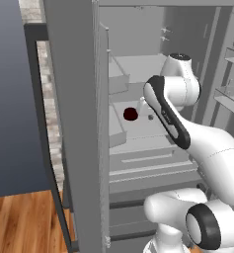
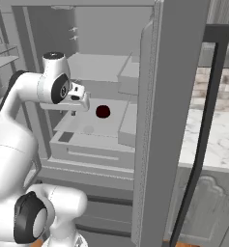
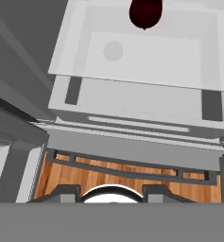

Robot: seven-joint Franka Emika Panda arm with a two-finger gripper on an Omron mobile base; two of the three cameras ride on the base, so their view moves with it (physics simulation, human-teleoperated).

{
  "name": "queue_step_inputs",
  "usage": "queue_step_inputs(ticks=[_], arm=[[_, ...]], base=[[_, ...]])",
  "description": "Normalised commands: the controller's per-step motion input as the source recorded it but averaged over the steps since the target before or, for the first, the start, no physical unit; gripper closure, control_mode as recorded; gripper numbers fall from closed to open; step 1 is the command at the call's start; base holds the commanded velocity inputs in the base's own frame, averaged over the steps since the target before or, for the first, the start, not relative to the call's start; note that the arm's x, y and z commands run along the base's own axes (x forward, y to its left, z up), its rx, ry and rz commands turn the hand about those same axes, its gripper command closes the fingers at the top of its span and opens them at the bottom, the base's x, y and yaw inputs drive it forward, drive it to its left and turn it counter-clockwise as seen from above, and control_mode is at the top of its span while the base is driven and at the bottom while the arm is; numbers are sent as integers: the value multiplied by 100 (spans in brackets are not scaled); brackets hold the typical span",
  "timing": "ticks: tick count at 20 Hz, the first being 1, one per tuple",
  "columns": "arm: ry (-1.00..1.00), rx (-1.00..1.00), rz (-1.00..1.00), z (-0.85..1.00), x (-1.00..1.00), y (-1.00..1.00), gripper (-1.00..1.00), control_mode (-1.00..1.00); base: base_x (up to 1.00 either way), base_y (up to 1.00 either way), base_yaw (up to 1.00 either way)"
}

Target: Fully open the fridge drawer.

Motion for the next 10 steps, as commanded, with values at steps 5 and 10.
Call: queue_step_inputs(ticks=[5, 10], arm=[[-3, 0, 0, 0, -17, 0, -100, -100], [-2, 0, 0, 0, -17, 0, -100, -100]], base=[[0, 0, 0], [0, 0, 0]])
